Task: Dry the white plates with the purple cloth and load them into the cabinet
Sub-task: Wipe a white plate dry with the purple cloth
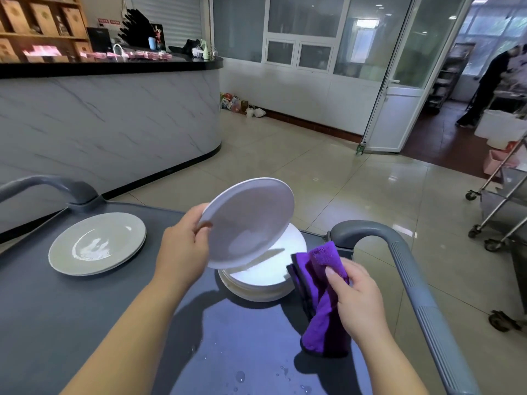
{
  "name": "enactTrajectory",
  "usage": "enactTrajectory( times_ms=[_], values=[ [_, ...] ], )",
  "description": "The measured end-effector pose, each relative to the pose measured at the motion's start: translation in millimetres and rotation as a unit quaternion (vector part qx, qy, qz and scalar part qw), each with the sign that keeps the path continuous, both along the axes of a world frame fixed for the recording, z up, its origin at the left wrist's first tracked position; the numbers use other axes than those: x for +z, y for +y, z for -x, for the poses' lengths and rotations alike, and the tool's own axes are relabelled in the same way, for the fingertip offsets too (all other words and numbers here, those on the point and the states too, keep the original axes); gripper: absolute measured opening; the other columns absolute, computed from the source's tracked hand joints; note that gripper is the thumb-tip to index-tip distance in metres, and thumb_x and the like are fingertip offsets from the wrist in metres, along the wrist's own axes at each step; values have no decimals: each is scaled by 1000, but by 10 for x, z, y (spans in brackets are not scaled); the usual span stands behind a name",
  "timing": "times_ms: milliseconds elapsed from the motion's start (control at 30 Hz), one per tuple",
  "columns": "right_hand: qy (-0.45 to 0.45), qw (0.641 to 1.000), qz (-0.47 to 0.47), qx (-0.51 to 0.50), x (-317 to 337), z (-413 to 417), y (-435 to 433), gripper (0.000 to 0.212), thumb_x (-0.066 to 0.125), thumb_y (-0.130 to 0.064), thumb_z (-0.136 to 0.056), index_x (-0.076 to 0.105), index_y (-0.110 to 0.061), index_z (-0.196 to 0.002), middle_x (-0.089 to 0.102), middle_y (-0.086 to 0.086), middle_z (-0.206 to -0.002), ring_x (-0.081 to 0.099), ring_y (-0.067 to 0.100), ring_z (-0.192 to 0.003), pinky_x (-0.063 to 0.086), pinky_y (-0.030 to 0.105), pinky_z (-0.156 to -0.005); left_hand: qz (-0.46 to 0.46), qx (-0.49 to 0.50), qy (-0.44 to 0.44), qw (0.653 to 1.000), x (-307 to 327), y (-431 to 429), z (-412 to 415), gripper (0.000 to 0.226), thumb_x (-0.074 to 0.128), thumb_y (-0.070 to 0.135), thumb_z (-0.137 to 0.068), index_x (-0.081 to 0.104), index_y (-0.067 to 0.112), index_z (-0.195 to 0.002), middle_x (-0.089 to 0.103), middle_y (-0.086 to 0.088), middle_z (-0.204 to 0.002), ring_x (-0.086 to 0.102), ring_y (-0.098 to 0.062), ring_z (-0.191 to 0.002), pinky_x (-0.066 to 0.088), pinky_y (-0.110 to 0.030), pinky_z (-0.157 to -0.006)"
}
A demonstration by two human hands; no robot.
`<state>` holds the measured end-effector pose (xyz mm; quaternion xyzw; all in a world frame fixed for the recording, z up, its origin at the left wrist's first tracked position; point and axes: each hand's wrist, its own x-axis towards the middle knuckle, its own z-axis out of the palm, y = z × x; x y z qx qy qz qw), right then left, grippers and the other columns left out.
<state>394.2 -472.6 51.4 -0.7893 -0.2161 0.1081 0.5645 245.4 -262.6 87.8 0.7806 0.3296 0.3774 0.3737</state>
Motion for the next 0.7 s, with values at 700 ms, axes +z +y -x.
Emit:
enactTrajectory(
  times_ms=[700],
  values=[
    [38,994,-82,-55,292,92,129,23,54,-10,-95,65,-16,-77,58,-6,-65,50,14,-65,40,28,-61,97,38,-36,994,211,56,310,28,53,7,-89,64,31,-98,66,17,-88,61,-2,-78,41,-21,-59]
  ],
)
